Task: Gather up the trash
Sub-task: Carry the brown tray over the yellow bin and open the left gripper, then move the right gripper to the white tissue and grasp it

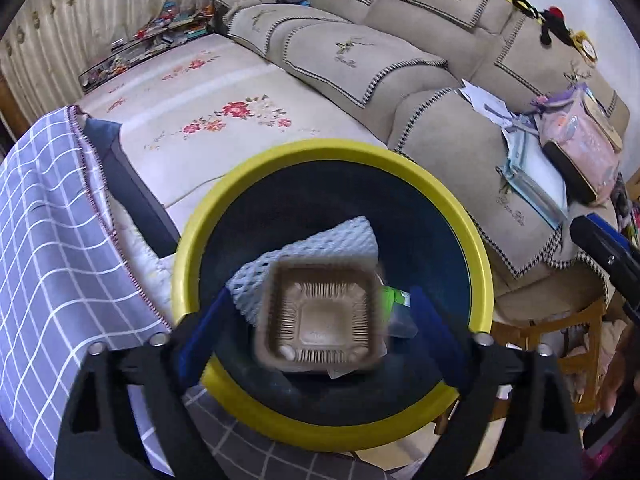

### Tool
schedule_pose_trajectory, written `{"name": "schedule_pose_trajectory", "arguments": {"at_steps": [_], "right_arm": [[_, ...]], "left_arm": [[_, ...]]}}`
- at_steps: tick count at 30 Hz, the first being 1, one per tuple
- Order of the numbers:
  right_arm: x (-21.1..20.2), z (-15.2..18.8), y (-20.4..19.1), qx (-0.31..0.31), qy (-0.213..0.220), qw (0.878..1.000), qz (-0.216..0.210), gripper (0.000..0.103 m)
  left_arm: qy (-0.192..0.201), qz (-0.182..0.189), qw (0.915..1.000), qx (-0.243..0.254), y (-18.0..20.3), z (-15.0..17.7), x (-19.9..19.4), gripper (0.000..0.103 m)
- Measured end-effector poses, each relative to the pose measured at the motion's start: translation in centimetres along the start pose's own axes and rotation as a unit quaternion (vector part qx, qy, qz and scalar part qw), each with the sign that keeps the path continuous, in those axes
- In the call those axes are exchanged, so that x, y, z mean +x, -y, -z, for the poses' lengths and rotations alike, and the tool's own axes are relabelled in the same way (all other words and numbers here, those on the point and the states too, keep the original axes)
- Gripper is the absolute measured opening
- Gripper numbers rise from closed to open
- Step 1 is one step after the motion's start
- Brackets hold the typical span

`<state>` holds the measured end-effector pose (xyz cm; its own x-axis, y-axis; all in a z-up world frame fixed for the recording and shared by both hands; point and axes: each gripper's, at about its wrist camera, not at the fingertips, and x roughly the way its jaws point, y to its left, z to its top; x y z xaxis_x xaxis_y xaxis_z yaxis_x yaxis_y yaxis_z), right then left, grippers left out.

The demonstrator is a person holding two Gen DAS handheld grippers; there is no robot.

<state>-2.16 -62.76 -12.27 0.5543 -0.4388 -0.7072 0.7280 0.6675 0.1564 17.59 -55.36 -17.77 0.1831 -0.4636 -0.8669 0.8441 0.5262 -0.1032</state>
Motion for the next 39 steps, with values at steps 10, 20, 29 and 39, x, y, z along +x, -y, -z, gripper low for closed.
{"name": "schedule_pose_trajectory", "arguments": {"at_steps": [10, 20, 29, 39], "right_arm": [[0.0, 0.0, -5.1, -0.039, -0.005, 0.998, -0.04, 0.075], [-0.8, 1.3, -21.6, -0.161, -0.02, 0.974, -0.158, 0.075], [-2.7, 6.0, -40.2, -0.275, -0.066, 0.913, -0.294, 0.075], [-1.5, 11.6, -53.4, -0.378, -0.091, 0.865, -0.317, 0.075]], "left_arm": [[0.099, -0.012, 0.9937, -0.051, -5.8, 6.5, -12.2, 0.093], [0.141, -0.185, 0.9465, -0.224, -20.2, 23.8, -24.8, 0.095], [0.147, -0.245, 0.8997, -0.33, -27.4, 33.9, -29.9, 0.095], [0.155, -0.233, 0.8998, -0.335, -27.5, 35.8, -31.0, 0.095]]}}
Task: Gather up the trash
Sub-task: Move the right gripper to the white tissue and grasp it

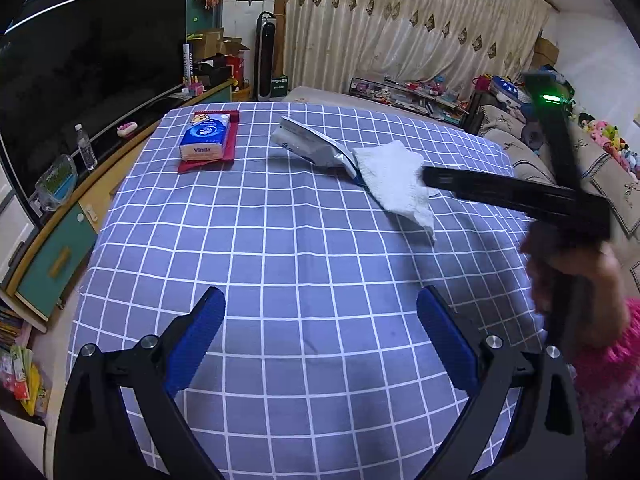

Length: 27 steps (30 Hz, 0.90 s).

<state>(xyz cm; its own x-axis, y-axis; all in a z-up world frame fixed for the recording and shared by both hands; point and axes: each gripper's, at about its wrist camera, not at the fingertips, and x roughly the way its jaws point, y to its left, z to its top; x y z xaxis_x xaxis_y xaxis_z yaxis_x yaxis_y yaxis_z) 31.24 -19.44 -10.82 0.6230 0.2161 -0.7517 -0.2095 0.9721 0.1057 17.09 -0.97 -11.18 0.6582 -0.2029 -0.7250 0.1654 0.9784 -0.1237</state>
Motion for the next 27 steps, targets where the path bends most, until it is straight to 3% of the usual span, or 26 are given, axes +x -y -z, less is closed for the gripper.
{"name": "schedule_pose_trajectory", "arguments": {"at_steps": [10, 17, 18, 20, 22, 23, 24, 27], "right_arm": [[5.5, -1.3, -1.3, -0.026, -0.059, 0.998, 0.022, 0.077], [6.1, -0.9, -2.1, -0.031, -0.057, 0.997, 0.036, 0.075], [6.2, -0.8, -2.2, -0.031, -0.056, 0.997, 0.037, 0.072], [5.7, -0.6, -2.0, -0.026, -0.049, 0.998, 0.037, 0.056], [5.0, -0.5, -1.5, -0.019, -0.046, 0.998, 0.03, 0.023], [4.8, -0.5, -1.5, -0.018, -0.047, 0.998, 0.024, 0.014], [4.7, -0.5, -1.4, -0.017, -0.05, 0.998, 0.017, 0.008], [4.1, -0.4, -1.2, -0.012, -0.049, 0.999, 0.002, 0.006]], "left_arm": [[-0.01, 0.012, 0.9998, -0.013, -0.7, 0.2, 0.7, 0.095], [-0.009, 0.013, 0.9997, -0.018, -1.2, 0.2, 0.5, 0.095], [-0.009, 0.013, 0.9997, -0.018, -1.3, 0.3, 0.5, 0.095], [-0.012, 0.014, 0.9996, -0.02, -1.3, 0.3, 0.6, 0.095], [-0.013, 0.016, 0.9996, -0.021, -1.3, 0.3, 0.9, 0.095], [-0.014, 0.017, 0.9995, -0.021, -1.3, 0.3, 0.9, 0.095], [-0.014, 0.018, 0.9995, -0.02, -1.2, 0.3, 1.0, 0.095], [-0.014, 0.019, 0.9996, -0.017, -1.0, 0.5, 0.9, 0.095]]}}
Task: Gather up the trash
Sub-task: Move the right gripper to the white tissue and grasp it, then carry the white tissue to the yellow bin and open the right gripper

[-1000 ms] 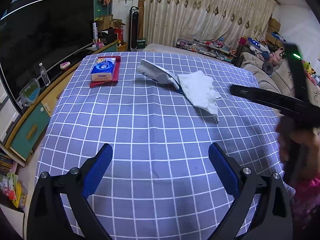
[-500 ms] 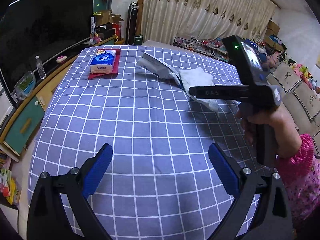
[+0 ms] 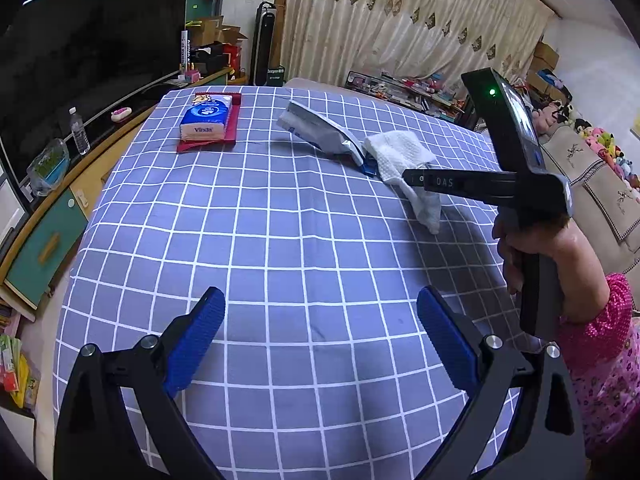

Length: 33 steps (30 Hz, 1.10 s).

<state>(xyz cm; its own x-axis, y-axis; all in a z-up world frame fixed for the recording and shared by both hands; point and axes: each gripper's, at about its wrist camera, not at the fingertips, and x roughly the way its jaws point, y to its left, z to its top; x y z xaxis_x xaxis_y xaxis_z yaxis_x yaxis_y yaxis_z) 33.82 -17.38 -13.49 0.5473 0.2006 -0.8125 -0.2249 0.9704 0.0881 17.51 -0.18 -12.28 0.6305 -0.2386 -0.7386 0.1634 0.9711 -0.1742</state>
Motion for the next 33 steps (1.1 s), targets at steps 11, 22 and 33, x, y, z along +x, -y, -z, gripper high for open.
{"name": "schedule_pose_trajectory", "arguments": {"at_steps": [11, 22, 33], "right_arm": [[-8.2, 1.8, 3.0, 0.032, 0.061, 0.997, -0.037, 0.006], [-15.3, 7.0, 8.2, 0.081, 0.102, 0.991, -0.029, 0.006], [-20.3, 17.1, 23.0, 0.229, 0.094, 0.963, 0.11, 0.007]], "left_arm": [[-0.006, 0.005, 0.9999, 0.006, 0.6, 0.1, 0.6, 0.095], [-0.008, 0.016, 0.9994, 0.028, 2.4, 0.0, 0.8, 0.095], [-0.004, 0.02, 0.9982, 0.056, 5.4, -1.0, 1.5, 0.095]]}}
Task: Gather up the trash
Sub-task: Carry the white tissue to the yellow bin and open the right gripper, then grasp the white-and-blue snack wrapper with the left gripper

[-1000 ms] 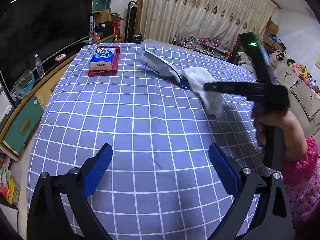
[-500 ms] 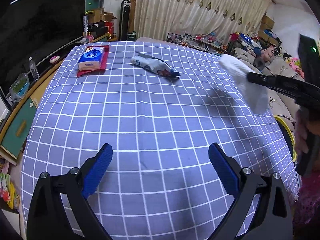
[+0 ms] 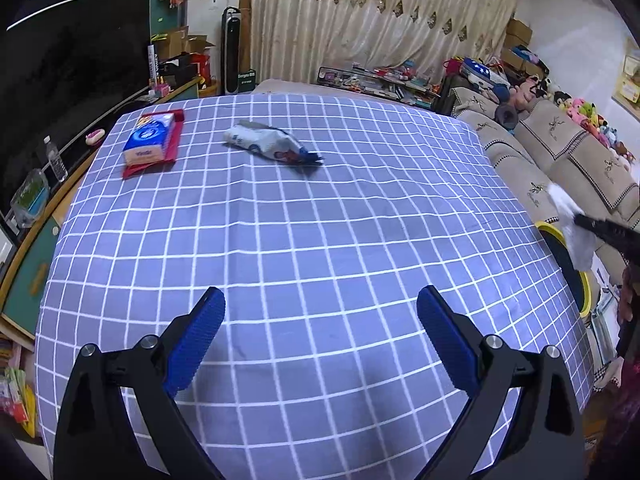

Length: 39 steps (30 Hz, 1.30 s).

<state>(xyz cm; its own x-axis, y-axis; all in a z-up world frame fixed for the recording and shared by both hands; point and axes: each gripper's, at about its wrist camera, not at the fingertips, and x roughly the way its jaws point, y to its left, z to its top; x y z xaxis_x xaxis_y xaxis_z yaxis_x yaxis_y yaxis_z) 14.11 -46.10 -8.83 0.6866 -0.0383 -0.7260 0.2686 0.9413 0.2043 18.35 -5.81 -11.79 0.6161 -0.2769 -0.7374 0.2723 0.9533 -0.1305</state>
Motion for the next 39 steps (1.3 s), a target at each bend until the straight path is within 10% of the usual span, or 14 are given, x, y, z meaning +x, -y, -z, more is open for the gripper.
{"name": "schedule_pose_trajectory", "arguments": {"at_steps": [11, 16, 20, 39], "right_arm": [[3.1, 3.4, 10.7, 0.065, -0.047, 0.994, 0.078, 0.009], [4.4, 3.7, 10.8, 0.066, -0.061, 0.993, 0.073, 0.018], [4.1, 3.6, 10.7, 0.073, -0.046, 0.993, 0.078, 0.048], [4.0, 3.1, 9.7, 0.06, -0.029, 0.996, 0.054, 0.054]], "left_arm": [[0.002, -0.008, 0.9997, 0.024, 3.0, -1.9, 1.0, 0.095], [0.003, -0.01, 0.9996, 0.027, 3.7, -2.5, 1.4, 0.096], [0.0, -0.014, 0.9997, 0.021, 3.7, -2.8, 1.9, 0.096], [-0.028, -0.123, 0.9853, -0.115, -2.7, -12.0, 11.3, 0.096]]}}
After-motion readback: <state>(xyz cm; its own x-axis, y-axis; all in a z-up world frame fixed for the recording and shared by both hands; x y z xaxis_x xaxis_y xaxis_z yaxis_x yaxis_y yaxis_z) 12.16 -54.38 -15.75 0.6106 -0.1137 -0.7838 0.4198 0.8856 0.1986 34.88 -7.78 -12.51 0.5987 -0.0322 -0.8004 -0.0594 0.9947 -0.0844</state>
